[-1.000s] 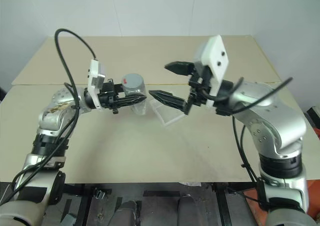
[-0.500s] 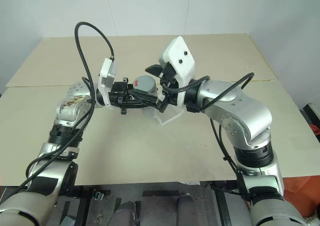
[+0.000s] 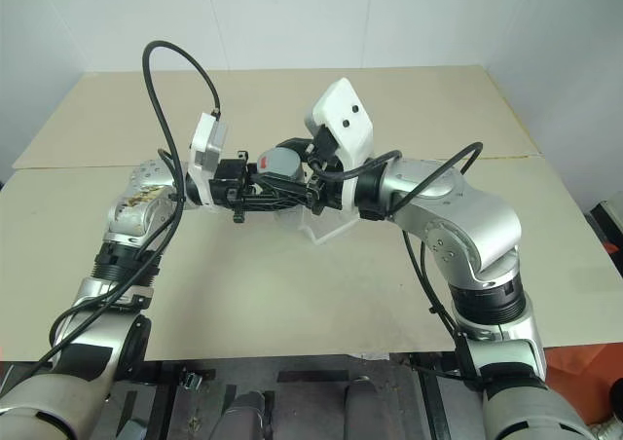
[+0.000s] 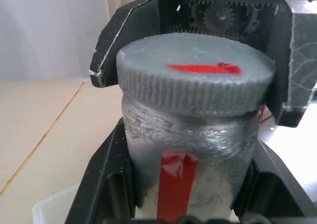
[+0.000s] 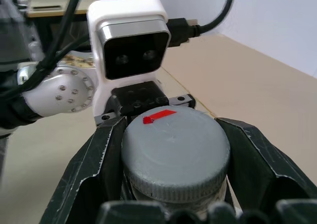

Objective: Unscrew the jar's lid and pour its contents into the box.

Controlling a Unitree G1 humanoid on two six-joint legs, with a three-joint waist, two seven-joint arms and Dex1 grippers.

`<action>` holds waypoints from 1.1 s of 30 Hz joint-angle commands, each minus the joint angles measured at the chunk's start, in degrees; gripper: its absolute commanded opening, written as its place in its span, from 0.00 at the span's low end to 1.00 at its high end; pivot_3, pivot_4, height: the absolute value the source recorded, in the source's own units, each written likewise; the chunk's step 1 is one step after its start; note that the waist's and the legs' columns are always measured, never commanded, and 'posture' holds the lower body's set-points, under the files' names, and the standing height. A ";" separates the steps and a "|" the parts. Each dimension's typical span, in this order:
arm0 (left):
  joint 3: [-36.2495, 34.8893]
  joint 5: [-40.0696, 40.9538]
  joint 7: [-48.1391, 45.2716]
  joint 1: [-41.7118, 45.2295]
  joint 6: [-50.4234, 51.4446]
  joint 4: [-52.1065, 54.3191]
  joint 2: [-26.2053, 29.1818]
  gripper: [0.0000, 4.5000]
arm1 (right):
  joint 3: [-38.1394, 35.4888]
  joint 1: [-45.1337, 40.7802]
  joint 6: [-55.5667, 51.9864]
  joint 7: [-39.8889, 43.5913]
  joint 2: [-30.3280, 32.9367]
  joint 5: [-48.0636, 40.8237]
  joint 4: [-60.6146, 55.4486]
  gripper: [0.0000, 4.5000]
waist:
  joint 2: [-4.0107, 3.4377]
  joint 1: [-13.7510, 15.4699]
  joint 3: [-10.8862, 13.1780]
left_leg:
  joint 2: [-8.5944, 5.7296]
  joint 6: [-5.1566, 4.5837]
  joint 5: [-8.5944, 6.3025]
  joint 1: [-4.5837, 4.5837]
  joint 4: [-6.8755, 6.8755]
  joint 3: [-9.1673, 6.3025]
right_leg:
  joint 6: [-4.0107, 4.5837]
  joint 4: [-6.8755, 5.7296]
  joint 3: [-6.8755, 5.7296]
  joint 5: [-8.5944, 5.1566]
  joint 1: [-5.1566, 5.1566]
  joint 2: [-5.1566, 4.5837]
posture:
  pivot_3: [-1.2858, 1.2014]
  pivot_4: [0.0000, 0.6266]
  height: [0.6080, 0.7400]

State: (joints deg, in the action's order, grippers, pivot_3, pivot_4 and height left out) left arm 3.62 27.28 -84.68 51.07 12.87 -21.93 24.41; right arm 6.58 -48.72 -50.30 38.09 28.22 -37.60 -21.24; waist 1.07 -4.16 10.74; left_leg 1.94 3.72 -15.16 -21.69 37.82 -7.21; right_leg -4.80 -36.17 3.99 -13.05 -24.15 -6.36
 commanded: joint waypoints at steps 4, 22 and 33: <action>3.51 9.18 -7.82 0.20 2.94 6.96 6.65 0.43 | 2.39 -4.30 14.21 30.27 3.15 -1.28 10.77 0.61 | -0.03 -0.45 0.02 | 0.01 0.00 0.00 0.02 -0.01 0.01 | 0.00 0.01 0.01 0.00 0.00 0.00 | 0.52 0.24 1.00; 0.26 7.80 -3.40 -1.88 2.26 6.28 8.80 0.43 | -2.84 -4.79 22.30 31.31 2.18 6.88 19.47 0.99 | -0.05 -1.16 0.03 | 0.01 0.29 0.16 -0.04 0.01 -0.09 | 0.00 -0.08 -0.05 0.00 -0.04 0.02 | 0.52 0.24 1.00; -1.39 3.53 -0.46 -0.12 1.07 -0.04 5.68 0.43 | -6.34 0.99 4.95 8.13 3.49 2.91 -3.15 0.99 | -0.05 -1.44 0.03 | 0.01 0.11 0.06 0.03 -0.01 -0.10 | 0.01 -0.09 -0.02 0.00 -0.02 0.03 | 0.52 0.24 1.00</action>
State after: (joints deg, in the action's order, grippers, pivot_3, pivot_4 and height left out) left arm 3.10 31.02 -84.91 48.96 15.03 -22.45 30.54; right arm -0.51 -46.47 -43.31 50.11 32.46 -34.93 -21.52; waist 1.02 -5.60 10.77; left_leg 1.94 3.83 -15.10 -21.67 37.82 -7.30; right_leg -4.80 -36.27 3.96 -13.05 -24.16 -6.33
